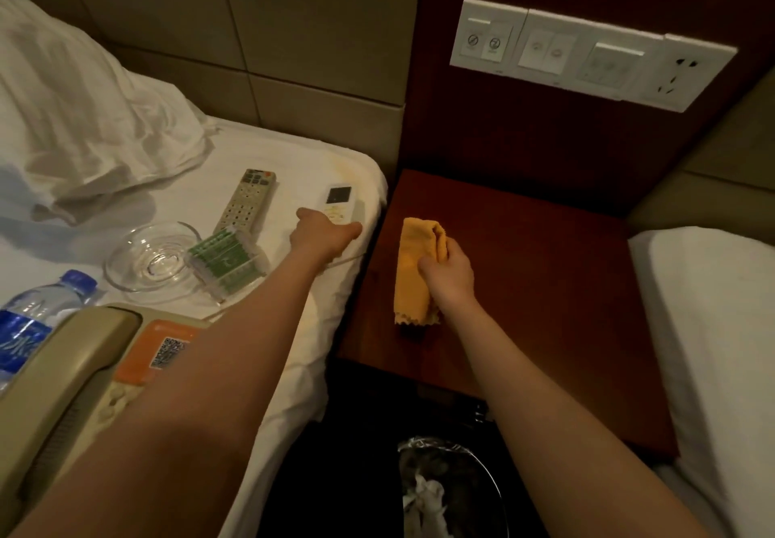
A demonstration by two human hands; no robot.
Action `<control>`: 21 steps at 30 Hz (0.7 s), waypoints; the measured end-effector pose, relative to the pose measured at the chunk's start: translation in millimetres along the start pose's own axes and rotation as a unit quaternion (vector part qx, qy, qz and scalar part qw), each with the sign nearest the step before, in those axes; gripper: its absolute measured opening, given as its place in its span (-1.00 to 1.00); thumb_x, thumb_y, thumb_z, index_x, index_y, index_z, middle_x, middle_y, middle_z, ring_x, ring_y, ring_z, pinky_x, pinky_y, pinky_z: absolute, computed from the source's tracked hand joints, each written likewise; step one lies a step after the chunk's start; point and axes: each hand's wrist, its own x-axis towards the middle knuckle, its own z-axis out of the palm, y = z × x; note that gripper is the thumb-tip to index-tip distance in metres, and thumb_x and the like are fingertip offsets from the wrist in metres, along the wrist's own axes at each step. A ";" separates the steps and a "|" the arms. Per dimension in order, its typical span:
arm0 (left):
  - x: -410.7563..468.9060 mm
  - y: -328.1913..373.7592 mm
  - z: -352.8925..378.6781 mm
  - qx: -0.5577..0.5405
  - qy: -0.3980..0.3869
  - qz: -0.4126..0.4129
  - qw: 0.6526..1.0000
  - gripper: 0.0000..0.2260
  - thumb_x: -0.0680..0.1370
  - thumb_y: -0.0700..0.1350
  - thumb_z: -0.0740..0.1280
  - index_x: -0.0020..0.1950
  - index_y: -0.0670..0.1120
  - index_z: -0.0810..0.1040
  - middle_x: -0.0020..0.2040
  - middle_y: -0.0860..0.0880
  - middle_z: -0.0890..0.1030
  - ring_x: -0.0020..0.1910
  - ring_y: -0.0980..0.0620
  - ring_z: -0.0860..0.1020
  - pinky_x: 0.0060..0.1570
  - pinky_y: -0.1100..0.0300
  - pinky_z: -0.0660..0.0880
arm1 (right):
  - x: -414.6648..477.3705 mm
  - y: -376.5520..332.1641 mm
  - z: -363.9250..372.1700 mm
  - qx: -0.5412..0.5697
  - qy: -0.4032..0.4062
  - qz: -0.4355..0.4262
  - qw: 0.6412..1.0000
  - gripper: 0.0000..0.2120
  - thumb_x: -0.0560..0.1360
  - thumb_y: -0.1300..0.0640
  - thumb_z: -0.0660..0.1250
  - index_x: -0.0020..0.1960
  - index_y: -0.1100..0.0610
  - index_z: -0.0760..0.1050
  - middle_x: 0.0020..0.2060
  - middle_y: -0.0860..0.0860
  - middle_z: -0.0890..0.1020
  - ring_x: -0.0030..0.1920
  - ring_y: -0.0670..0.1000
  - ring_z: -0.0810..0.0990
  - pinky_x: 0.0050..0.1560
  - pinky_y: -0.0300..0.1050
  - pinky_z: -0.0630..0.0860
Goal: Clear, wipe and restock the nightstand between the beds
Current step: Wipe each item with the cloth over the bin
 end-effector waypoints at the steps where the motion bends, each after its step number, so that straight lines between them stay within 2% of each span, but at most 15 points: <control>1: -9.1 2.4 1.7 -0.032 -0.014 0.001 0.999 -0.26 0.48 0.04 0.37 0.45 -0.31 0.07 0.40 -0.22 0.35 0.35 -0.20 0.36 0.11 0.06 0.42 | -4.3 -2.1 -4.0 0.016 0.006 0.000 1.000 -0.65 0.57 0.17 0.19 0.35 0.07 0.34 0.14 0.02 0.48 0.14 0.07 0.46 0.03 -0.05 0.39; 4: -35.7 4.2 11.7 -0.111 -0.062 0.011 0.992 -0.32 0.45 0.00 0.40 0.42 -0.26 0.17 0.31 -0.14 0.41 0.27 -0.16 0.43 -0.17 0.12 0.53 | -20.7 -6.4 -17.3 0.079 0.032 0.002 0.996 -0.67 0.56 0.18 0.19 0.31 0.07 0.38 0.13 0.02 0.51 0.18 0.10 0.48 0.14 0.03 0.45; 6: -56.0 3.7 19.7 -0.138 -0.106 0.030 0.984 -0.40 0.42 -0.01 0.41 0.35 -0.25 0.31 0.21 -0.12 0.50 0.09 -0.12 0.53 -0.44 0.22 0.46 | -35.3 -8.2 -26.9 0.106 0.044 -0.011 0.993 -0.67 0.55 0.17 0.20 0.31 0.08 0.39 0.16 0.04 0.53 0.17 0.10 0.50 0.21 0.11 0.47; 7: -66.6 4.1 23.6 -0.146 -0.129 0.040 0.980 -0.45 0.42 -0.02 0.41 0.31 -0.24 0.37 0.14 -0.13 0.54 -0.03 -0.09 0.56 -0.50 0.24 0.42 | -42.7 -8.2 -30.6 0.113 0.046 -0.023 0.992 -0.68 0.54 0.17 0.21 0.29 0.08 0.41 0.15 0.05 0.55 0.16 0.10 0.52 0.21 0.14 0.48; 10: -102.9 5.3 36.3 -0.140 -0.219 0.061 0.964 -0.56 0.47 -0.01 0.36 0.24 -0.21 0.37 -0.04 -0.10 0.53 -0.23 0.02 0.53 -0.51 0.24 0.42 | -69.0 -1.0 -39.0 0.120 0.036 -0.051 0.991 -0.73 0.53 0.18 0.21 0.22 0.08 0.46 0.13 0.06 0.56 0.14 0.08 0.54 0.21 0.16 0.49; 12: -127.6 4.5 43.9 -0.136 -0.279 0.067 0.948 -0.50 0.44 0.02 0.36 0.25 -0.23 0.33 -0.08 -0.10 0.49 -0.29 0.02 0.51 -0.53 0.24 0.41 | -87.1 12.7 -46.2 0.135 0.054 -0.056 0.988 -0.67 0.54 0.18 0.22 0.29 0.08 0.46 0.19 0.06 0.53 0.17 0.07 0.53 0.24 0.15 0.47; 13: -138.2 2.5 48.5 -0.133 -0.297 0.067 0.943 -0.48 0.43 0.03 0.37 0.25 -0.21 0.31 -0.07 -0.10 0.48 -0.29 0.02 0.50 -0.52 0.24 0.41 | -95.2 20.5 -51.7 0.140 0.066 -0.061 0.986 -0.67 0.54 0.20 0.21 0.29 0.09 0.46 0.21 0.04 0.51 0.18 0.05 0.52 0.25 0.13 0.47; 15: -162.0 -2.6 55.4 -0.116 -0.314 0.067 0.940 -0.56 0.46 0.01 0.36 0.19 -0.11 0.26 -0.05 -0.05 0.46 -0.24 0.05 0.50 -0.48 0.23 0.43 | -108.4 33.0 -64.7 0.118 0.088 -0.082 0.986 -0.69 0.56 0.21 0.19 0.29 0.11 0.46 0.23 0.00 0.48 0.20 0.01 0.49 0.27 0.10 0.45; 18: -194.3 -14.0 66.3 -0.104 -0.350 0.067 0.928 -0.62 0.47 0.01 0.38 0.11 -0.04 0.23 -0.05 -0.02 0.45 -0.23 0.07 0.51 -0.45 0.25 0.43 | -121.6 45.8 -82.1 0.079 0.125 -0.099 0.984 -0.65 0.57 0.15 0.19 0.35 0.07 0.44 0.29 0.04 0.49 0.24 0.03 0.48 0.29 0.04 0.43; 19: -203.6 -17.3 69.5 -0.113 -0.362 0.063 0.923 -0.62 0.46 0.01 0.39 0.07 -0.03 0.24 -0.04 -0.03 0.46 -0.24 0.07 0.51 -0.46 0.25 0.43 | -125.9 49.2 -87.4 0.082 0.137 -0.094 0.983 -0.65 0.57 0.15 0.19 0.35 0.06 0.44 0.25 0.06 0.53 0.15 0.02 0.51 0.21 -0.02 0.45; 21: -220.0 -25.0 78.0 -0.138 -0.379 0.047 0.914 -0.63 0.43 -0.01 0.42 0.00 -0.02 0.24 -0.02 -0.06 0.46 -0.28 0.07 0.51 -0.49 0.25 0.41 | -137.2 56.1 -97.9 0.106 0.160 -0.075 0.979 -0.68 0.59 0.17 0.17 0.31 0.06 0.46 -0.01 0.04 0.62 -0.15 -0.02 0.52 -0.10 -0.14 0.43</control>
